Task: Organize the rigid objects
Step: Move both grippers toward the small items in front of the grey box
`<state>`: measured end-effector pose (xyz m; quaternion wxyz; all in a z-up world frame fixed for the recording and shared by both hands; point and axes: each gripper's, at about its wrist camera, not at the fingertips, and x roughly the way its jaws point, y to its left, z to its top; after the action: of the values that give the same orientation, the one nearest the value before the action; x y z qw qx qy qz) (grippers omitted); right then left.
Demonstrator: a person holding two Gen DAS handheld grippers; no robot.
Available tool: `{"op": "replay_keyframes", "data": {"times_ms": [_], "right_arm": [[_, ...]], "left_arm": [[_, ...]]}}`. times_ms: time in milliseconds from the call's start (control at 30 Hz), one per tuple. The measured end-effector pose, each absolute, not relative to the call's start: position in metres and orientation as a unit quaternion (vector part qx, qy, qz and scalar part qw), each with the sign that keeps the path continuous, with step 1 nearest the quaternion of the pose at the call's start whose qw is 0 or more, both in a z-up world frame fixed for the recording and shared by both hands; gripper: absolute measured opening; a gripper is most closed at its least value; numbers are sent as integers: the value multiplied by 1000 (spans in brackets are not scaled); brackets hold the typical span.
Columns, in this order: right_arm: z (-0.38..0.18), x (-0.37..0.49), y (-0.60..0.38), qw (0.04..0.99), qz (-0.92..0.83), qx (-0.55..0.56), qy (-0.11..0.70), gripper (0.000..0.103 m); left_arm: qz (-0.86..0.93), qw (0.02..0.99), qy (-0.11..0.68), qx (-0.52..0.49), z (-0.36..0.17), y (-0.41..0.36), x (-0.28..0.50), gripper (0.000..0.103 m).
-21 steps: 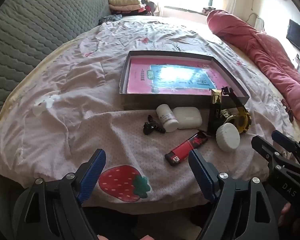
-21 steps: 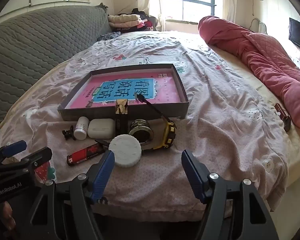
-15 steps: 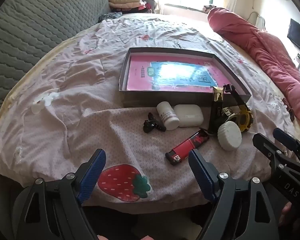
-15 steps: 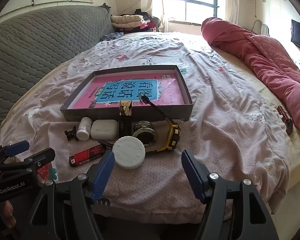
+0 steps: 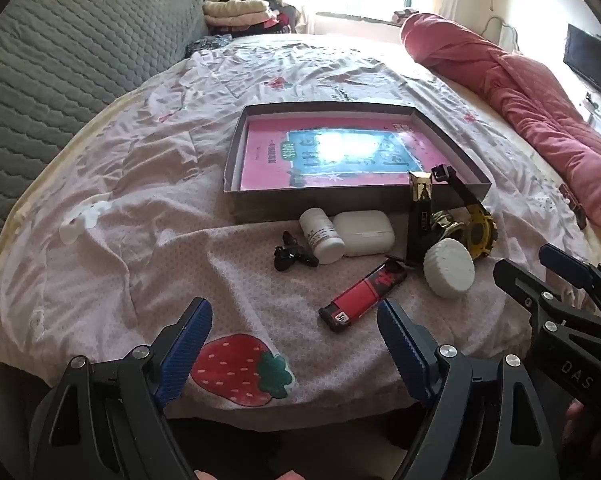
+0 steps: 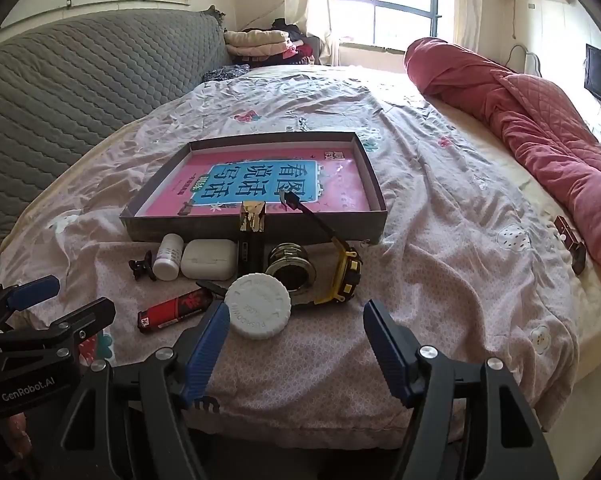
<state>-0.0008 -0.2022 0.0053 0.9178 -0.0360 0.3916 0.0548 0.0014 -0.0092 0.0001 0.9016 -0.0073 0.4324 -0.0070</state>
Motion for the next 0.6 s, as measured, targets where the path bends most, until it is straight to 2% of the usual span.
{"op": "replay_keyframes", "data": {"times_ms": [600], "right_arm": [[7,-2,-200,917,58,-39,392,69]], "left_arm": [[-15,901,434,-8,-1,-11,1,86]]}}
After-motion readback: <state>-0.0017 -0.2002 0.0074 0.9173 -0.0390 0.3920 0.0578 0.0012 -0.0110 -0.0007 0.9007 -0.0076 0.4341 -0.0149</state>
